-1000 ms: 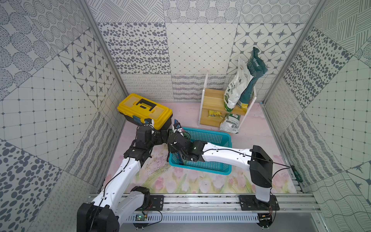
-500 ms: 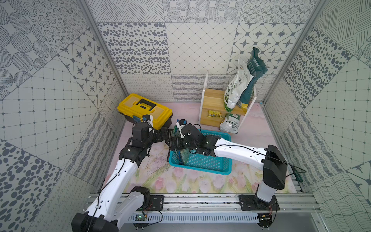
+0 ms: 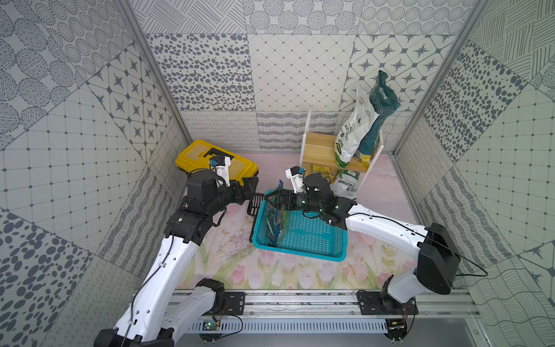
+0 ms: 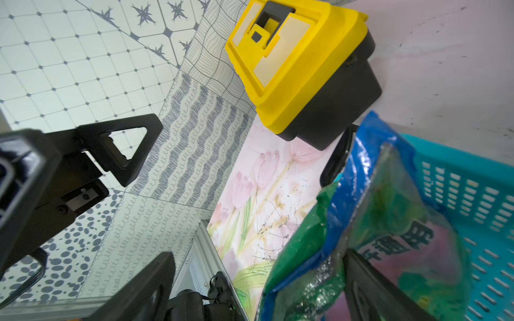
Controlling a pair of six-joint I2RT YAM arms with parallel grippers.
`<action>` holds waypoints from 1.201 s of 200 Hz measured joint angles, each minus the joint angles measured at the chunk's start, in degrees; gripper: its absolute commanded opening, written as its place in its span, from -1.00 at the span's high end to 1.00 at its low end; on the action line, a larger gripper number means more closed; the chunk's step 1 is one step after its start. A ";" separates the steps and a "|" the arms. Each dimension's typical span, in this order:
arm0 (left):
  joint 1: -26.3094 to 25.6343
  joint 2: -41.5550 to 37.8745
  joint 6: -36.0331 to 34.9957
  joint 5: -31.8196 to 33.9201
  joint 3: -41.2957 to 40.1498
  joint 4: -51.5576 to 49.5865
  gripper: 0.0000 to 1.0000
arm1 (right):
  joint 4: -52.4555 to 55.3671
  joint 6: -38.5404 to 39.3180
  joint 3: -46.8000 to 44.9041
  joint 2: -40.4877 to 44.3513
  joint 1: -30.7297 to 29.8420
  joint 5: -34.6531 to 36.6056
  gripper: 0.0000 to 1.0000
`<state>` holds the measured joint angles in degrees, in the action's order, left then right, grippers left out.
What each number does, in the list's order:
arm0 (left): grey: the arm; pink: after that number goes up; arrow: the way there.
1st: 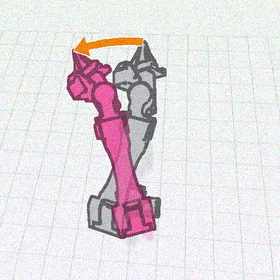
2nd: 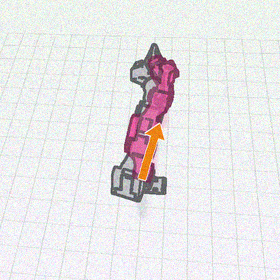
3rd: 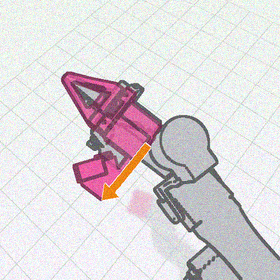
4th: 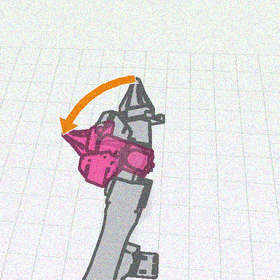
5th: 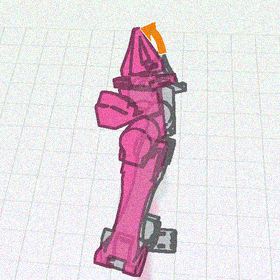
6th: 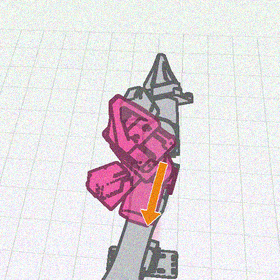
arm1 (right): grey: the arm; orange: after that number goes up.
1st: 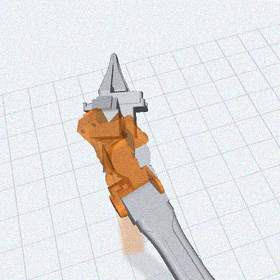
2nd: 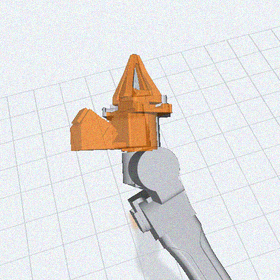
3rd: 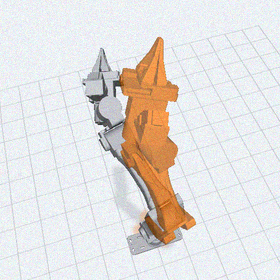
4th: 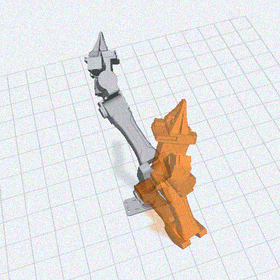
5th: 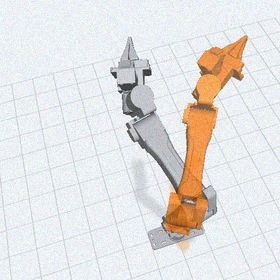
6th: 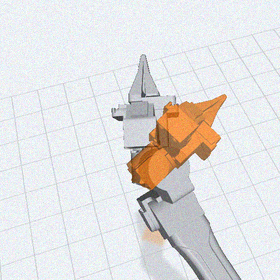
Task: Take down the fertilizer bag from the shelf
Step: Place the fertilizer bag in the storage box.
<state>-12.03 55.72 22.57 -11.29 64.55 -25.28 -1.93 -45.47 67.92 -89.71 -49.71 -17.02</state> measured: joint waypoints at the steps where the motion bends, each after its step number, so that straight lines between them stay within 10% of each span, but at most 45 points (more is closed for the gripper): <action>1: -0.07 0.09 0.07 -0.11 0.13 -0.11 -0.89 | -0.22 -0.17 -0.09 0.00 0.02 -0.17 -0.94; 39: -4.31 0.70 1.66 -4.87 2.38 -1.18 -0.19 | -5.79 -5.46 0.85 -4.55 0.68 -6.12 -0.90; 62: -6.73 -1.79 1.22 -7.58 0.13 -0.81 1.00 | -6.71 -8.61 4.09 -10.29 0.79 -8.55 -0.73; 161: -9.22 3.37 -1.25 -18.21 -8.26 -2.14 1.00 | -4.61 -14.34 10.51 -17.25 1.88 -12.44 -0.69; 240: -9.60 8.83 -6.91 -14.08 -8.04 -8.79 1.00 | 3.54 -10.21 10.51 -12.83 3.34 -8.55 -0.74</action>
<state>-21.63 64.55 15.66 -25.36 56.51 -34.06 1.61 -55.68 78.43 -102.54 -46.37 -25.56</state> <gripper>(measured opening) 0.066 0.868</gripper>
